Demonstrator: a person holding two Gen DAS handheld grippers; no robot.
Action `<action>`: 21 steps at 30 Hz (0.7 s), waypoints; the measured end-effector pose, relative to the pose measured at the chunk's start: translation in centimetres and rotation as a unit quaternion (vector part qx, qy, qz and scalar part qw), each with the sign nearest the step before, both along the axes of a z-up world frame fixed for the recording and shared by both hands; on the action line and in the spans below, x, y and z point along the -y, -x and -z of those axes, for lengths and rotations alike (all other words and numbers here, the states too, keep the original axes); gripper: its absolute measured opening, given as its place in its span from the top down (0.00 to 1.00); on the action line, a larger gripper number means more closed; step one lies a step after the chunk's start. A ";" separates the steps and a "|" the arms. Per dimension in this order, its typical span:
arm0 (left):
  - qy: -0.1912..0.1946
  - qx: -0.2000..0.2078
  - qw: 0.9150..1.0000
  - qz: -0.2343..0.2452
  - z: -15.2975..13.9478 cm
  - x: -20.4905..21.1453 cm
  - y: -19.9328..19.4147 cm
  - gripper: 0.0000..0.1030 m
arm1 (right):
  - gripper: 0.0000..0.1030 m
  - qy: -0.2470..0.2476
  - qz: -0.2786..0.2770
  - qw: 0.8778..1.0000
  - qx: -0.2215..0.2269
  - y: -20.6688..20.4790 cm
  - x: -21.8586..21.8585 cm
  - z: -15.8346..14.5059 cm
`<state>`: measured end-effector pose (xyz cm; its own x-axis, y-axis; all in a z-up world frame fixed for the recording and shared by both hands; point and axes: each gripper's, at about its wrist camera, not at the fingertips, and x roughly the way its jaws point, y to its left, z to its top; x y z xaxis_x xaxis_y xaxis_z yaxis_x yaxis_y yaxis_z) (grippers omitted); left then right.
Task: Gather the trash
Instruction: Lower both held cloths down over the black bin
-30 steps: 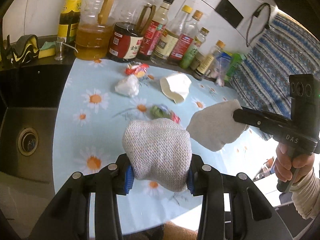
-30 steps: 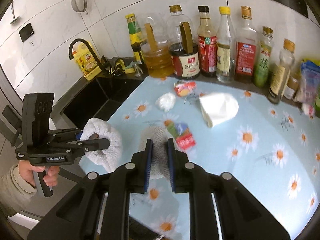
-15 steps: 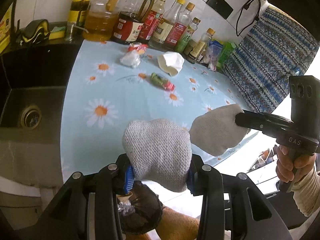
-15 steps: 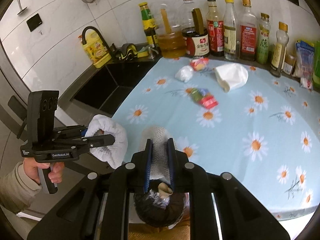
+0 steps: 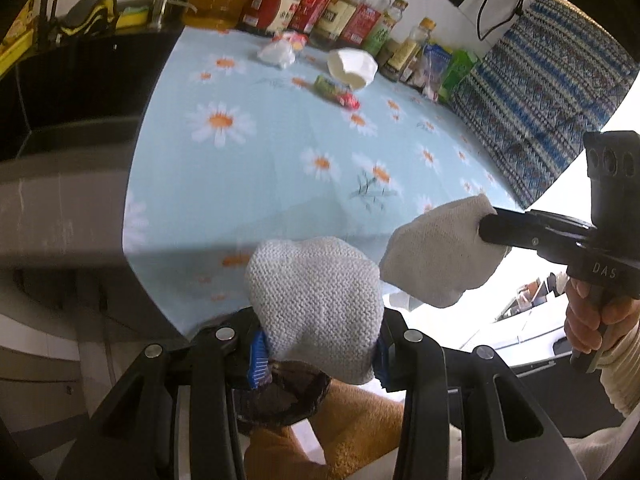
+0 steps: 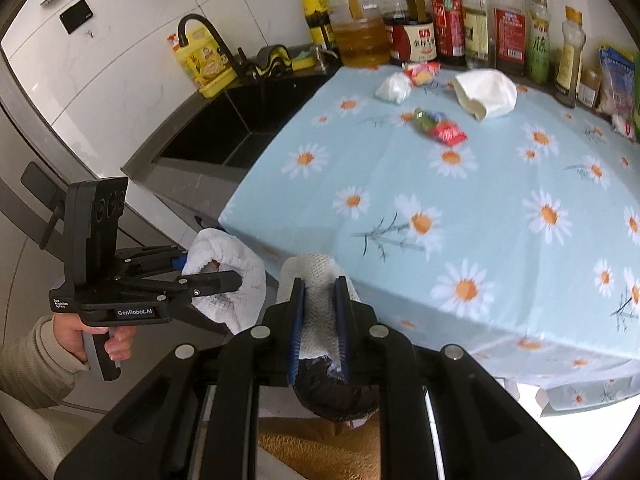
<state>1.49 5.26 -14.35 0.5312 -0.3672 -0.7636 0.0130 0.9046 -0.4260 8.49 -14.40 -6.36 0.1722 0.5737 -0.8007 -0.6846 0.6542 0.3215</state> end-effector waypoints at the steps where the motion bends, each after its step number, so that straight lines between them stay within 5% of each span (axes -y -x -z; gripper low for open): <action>1: -0.001 -0.006 1.000 0.001 0.5 0.1 0.2 0.63 | 0.84 0.003 -0.002 1.000 -0.005 0.2 0.0 0.5; 21: -0.030 -0.135 0.990 0.040 14.1 2.7 1.8 0.63 | 0.84 0.085 -0.001 0.992 -0.088 2.7 -0.3 14.4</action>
